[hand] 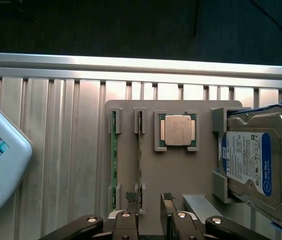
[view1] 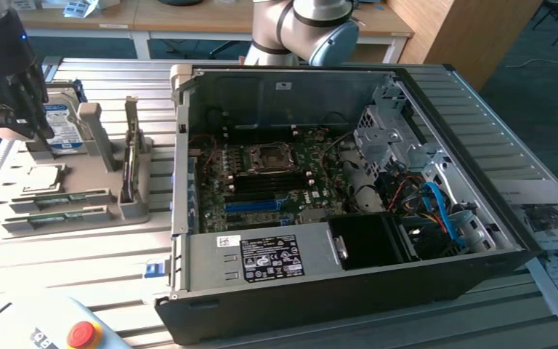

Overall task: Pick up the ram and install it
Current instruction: 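Pick up the ram and move it above insertion slot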

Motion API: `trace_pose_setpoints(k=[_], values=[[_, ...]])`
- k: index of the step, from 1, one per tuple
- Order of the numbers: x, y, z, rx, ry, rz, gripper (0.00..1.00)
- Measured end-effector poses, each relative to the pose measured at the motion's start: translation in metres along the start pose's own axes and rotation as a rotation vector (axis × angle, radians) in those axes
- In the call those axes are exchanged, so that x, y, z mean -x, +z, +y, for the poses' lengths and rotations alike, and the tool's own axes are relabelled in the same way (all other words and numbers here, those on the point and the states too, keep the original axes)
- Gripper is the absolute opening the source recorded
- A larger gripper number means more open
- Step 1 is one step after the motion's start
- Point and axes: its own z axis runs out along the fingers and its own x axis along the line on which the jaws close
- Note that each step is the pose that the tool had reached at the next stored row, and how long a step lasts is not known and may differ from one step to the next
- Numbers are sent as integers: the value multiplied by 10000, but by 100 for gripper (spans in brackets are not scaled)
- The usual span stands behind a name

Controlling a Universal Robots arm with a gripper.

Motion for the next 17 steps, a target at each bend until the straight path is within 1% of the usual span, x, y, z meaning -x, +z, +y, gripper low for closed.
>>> trace_pose_setpoints(k=[5, 7, 17], values=[[0, 2, 0, -1, 0, -1, 31], [0, 16, -1, -5, -1, -3, 31], [-3, 140, -5, -2, 0, -1, 31]])
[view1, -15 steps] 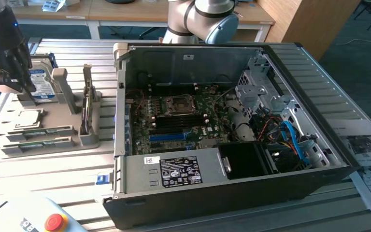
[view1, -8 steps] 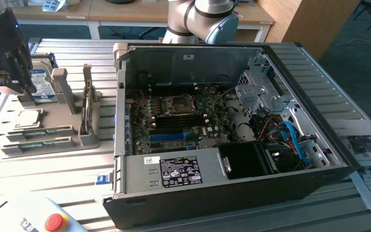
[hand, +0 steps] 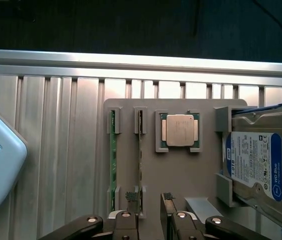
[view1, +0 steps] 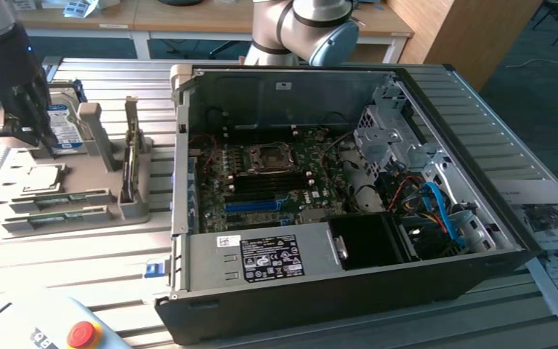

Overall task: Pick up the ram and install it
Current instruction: 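Pick up the ram and move it above insertion slot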

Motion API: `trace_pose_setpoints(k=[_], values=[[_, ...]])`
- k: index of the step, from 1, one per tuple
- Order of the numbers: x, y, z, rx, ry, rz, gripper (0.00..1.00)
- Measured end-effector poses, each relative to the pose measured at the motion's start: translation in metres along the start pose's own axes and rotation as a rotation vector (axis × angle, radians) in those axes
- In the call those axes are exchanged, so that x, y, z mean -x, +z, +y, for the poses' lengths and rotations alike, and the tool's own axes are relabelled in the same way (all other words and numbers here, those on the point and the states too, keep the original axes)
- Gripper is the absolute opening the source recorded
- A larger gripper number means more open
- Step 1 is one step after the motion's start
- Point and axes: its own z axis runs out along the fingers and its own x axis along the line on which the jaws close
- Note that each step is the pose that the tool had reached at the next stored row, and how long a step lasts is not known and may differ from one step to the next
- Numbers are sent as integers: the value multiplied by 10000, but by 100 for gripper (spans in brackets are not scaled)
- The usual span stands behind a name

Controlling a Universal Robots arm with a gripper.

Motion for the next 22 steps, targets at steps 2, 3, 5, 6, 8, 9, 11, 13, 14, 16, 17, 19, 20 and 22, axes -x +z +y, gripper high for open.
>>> trace_pose_setpoints(k=[2, 3, 5, 6, 8, 9, 11, 13, 14, 16, 17, 19, 20, 22], values=[[0, 27, -1, 0, 0, 0, 31], [-1, 38, -1, 1, 0, 0, 31], [-2, 62, -2, -1, 0, 0, 31], [-2, 73, -2, 0, 0, 0, 31], [-3, 96, -3, 0, 1, 0, 31], [-3, 108, -3, 0, 0, 0, 31], [-4, 131, -4, -1, 0, -1, 31], [-4, 153, -5, 1, 0, 0, 31], [-4, 165, -5, 0, 0, 0, 31], [-4, 188, -6, 0, 0, 0, 31], [-5, 199, -7, 0, 0, 0, 31], [-5, 223, -7, 0, 0, 0, 31], [-5, 236, -8, 1, -1, 0, 31], [-5, 260, -8, 1, 0, 0, 31]])
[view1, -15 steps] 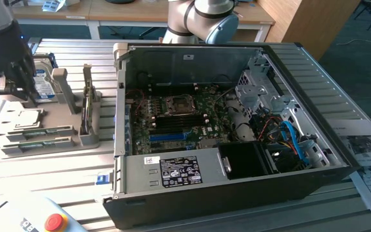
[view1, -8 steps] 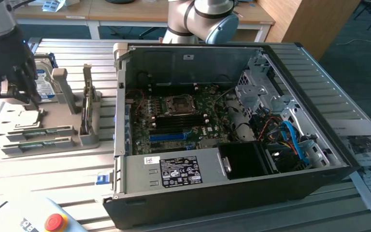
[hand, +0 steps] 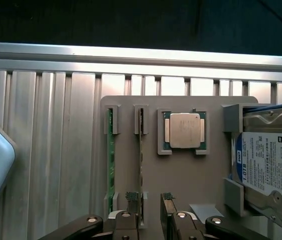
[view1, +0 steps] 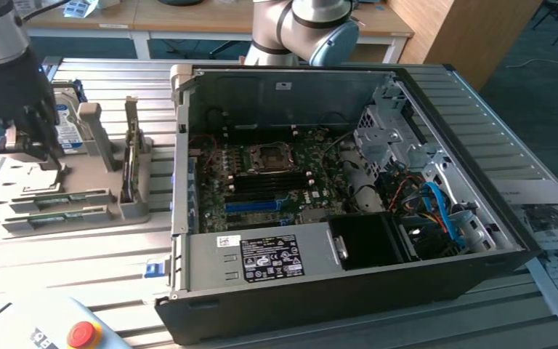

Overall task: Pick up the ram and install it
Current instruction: 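Pick up the ram and move it above insertion slot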

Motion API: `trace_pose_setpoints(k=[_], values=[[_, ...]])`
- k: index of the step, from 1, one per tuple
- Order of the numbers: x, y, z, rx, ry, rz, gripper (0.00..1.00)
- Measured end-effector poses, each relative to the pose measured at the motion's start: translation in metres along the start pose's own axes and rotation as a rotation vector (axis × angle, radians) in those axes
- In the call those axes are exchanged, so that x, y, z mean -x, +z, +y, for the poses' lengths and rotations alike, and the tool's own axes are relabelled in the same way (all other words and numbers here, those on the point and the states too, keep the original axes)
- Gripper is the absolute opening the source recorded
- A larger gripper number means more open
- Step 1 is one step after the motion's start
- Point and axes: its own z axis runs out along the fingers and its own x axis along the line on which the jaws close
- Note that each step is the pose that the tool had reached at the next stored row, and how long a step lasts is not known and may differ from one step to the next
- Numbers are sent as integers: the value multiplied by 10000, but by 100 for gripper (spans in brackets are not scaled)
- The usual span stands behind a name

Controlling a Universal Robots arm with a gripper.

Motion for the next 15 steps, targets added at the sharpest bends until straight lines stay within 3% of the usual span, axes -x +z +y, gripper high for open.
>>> trace_pose_setpoints(k=[15], values=[[-2, 179, -6, -3, -2, 0, 31]])
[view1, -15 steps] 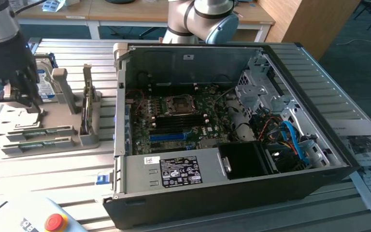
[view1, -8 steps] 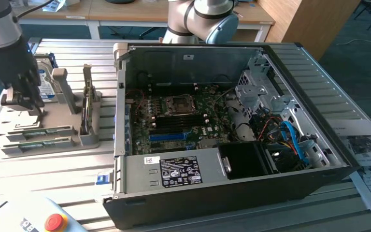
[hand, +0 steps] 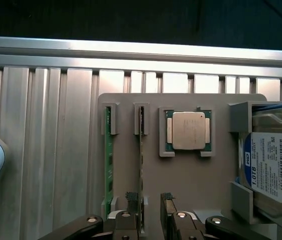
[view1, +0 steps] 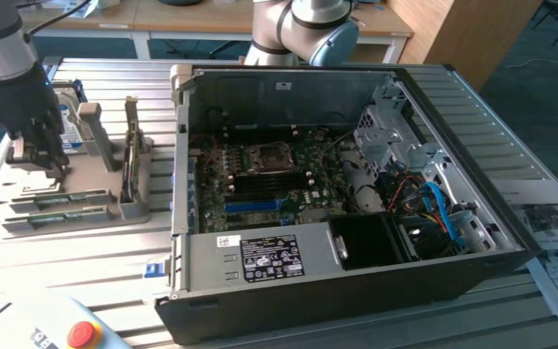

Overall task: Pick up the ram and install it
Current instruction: 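Pick up the ram and move it above insertion slot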

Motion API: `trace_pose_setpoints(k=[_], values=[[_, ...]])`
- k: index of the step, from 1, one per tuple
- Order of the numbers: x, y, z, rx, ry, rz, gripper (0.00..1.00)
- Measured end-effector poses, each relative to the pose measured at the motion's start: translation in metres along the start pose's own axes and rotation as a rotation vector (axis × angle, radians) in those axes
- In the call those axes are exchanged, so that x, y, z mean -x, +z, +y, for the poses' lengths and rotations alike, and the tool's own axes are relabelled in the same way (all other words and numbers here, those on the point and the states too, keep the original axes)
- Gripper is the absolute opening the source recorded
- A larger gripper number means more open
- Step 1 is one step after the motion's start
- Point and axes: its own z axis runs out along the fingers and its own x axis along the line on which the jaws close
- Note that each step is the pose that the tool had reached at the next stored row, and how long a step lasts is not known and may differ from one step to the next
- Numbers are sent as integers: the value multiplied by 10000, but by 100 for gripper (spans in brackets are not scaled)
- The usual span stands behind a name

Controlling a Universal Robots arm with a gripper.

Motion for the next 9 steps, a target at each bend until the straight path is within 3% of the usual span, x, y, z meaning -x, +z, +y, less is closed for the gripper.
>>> trace_pose_setpoints(k=[9], values=[[-1, 92, -3, -1, 0, 0, 31]])
